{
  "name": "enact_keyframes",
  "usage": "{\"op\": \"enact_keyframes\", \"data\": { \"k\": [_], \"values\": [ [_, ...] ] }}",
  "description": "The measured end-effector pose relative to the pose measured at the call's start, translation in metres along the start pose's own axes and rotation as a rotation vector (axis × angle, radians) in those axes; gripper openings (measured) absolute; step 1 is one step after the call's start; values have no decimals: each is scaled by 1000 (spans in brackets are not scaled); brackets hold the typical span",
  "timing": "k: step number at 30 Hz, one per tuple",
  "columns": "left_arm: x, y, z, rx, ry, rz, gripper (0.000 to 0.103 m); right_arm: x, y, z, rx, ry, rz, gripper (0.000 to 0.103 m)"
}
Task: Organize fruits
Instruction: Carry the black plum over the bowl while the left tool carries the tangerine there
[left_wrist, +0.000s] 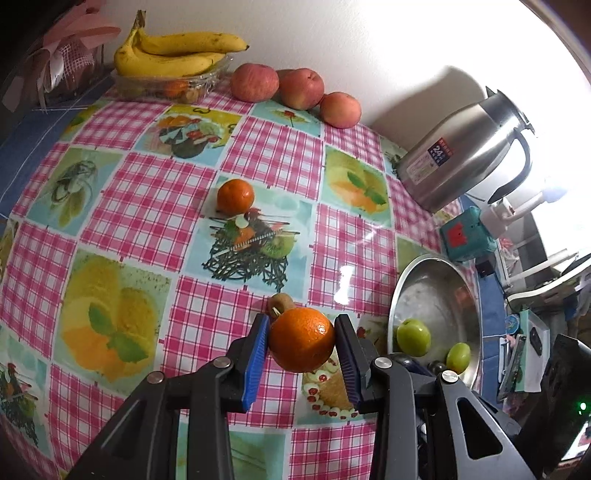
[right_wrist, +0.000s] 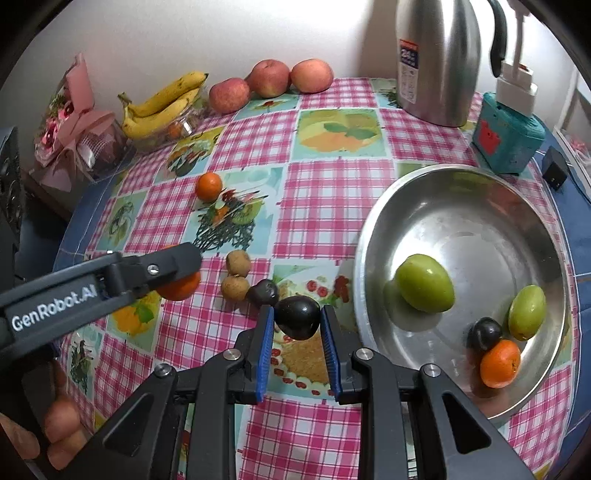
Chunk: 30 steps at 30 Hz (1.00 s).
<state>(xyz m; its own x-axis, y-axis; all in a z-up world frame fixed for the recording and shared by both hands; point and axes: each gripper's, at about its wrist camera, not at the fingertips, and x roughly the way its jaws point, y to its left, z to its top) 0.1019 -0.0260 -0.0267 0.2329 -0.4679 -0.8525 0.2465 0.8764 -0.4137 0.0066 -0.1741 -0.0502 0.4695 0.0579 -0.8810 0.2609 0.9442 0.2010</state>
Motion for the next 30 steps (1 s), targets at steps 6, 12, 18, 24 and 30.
{"op": "enact_keyframes", "data": {
  "k": [6,12,18,24,30],
  "values": [
    [-1,-11,-2,34,-8,-11,38,-9,-26,2,64,-34,-53,27],
    [4,-31,-8,95,-2,-21,38,-23,-59,4,152,-77,-109,27],
    [9,-53,-16,160,2,-50,38,-35,-95,0,267,-102,-141,27],
    [14,-80,-27,236,-9,-72,38,-43,-121,-5,337,-127,-201,27],
    [22,-103,-34,300,-34,-90,38,-48,-137,-7,385,-159,-214,27]
  ]
}}
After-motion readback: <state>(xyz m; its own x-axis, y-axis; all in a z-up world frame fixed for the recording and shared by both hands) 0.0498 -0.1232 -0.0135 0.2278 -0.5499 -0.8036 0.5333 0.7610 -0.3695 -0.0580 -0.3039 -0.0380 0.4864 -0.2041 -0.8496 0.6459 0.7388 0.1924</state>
